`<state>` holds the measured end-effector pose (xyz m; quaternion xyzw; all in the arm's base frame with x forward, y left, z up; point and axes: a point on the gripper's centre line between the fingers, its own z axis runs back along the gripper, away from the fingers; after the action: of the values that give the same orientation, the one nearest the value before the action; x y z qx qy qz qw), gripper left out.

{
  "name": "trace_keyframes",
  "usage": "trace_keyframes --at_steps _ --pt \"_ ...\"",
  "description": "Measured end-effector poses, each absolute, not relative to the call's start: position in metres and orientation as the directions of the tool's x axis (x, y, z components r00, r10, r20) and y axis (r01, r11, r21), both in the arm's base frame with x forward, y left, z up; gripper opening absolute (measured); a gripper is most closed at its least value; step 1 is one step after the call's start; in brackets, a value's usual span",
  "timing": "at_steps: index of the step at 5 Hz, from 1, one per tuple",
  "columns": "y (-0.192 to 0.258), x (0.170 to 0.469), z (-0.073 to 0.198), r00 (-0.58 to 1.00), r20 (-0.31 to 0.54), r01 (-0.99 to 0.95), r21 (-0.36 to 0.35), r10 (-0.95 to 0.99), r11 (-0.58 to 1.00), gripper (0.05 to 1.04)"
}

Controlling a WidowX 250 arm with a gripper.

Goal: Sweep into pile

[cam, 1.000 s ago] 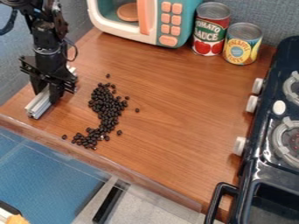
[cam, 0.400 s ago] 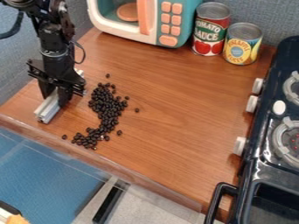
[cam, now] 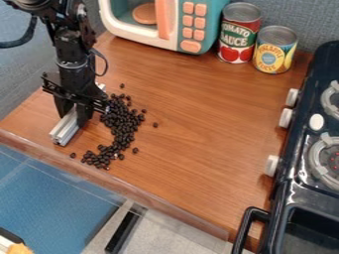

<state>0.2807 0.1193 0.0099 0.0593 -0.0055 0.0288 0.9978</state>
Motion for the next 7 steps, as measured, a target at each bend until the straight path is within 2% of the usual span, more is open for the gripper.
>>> trace_keyframes --at_steps 7 --pt "0.064 0.29 0.006 0.989 0.057 -0.143 0.091 0.138 0.986 0.384"
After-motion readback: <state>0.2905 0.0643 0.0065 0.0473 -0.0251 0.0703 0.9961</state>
